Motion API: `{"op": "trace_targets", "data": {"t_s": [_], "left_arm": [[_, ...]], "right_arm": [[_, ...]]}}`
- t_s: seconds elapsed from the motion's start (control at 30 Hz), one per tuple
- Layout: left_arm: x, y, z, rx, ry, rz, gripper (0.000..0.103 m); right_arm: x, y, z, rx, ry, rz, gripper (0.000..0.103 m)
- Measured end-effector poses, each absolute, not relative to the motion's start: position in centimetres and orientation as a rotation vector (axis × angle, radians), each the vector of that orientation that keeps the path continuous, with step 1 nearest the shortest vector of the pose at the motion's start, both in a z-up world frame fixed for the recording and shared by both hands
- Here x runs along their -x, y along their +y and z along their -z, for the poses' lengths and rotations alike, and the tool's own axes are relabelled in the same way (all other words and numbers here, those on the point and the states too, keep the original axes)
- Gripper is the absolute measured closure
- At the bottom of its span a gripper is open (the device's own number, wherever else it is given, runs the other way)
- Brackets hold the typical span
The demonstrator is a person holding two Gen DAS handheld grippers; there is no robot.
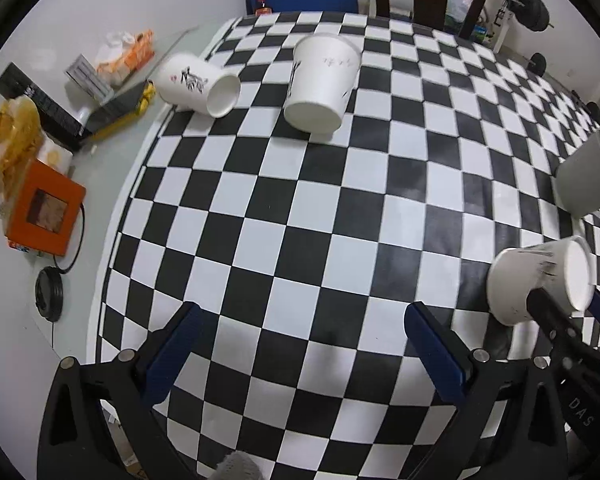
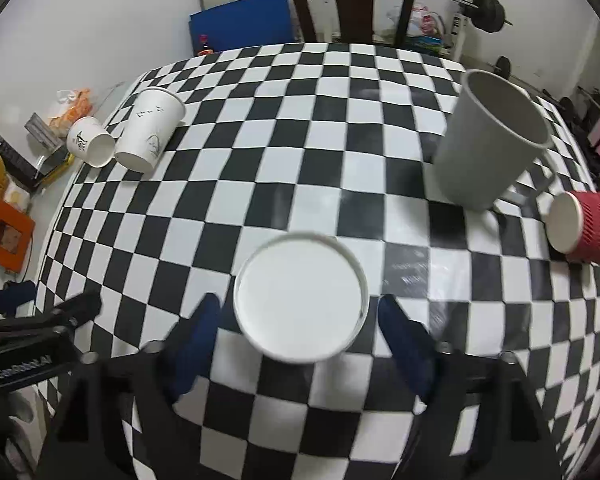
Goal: Flip cup upside down
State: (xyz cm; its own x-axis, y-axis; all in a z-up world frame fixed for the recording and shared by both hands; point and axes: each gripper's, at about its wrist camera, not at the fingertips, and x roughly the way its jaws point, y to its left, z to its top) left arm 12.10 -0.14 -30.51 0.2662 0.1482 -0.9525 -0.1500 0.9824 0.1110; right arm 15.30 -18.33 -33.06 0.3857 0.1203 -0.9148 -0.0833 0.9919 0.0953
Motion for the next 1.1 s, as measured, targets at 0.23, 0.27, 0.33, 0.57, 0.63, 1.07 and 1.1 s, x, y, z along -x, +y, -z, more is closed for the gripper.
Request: {"op": "trace_targets", "data": {"t_s": [0.23,0.27,0.33,0.57,0.63,1.07,1.1], "left_arm": [[-10.0,-2.0,26.1,-0.037,1.214,-0.14,0.0],[-9.6,-2.4,24.9,-0.041,1.195,-0.126,0.0],[-9.0,-3.1,23.0,-0.046,1.169,-0.106,0.0],[-6.9,-4.9,14.7,-0.038,1.073,-0.01,0.0],[-6.3,-5.2,12.7,-0.03,1.053,0.015,0.0],[-2.5,-5.2,3.8,-0.001,1.0,0.05,0.0],[-2.3,-5.2,3.6,0.001,1.001,0.048,0.0]], "right_arm": [[-11.1,-20.6,29.1,-0.013,1.182,-0.021,0.001],[-10.1,-21.1,28.0,-0.007,1.177,0.003,0.001],[-8.9,-21.8,26.1,0.008,1.17,0.046,0.0],[-5.3,-23.6,17.3,0.011,1.123,0.139,0.0],[-4.1,-23.7,14.3,0.023,1.102,0.163,0.0],[0.3,-23.5,1.7,0.018,1.03,0.226,0.0],[0.6,-23.5,1.2,0.016,1.026,0.224,0.0]]}}
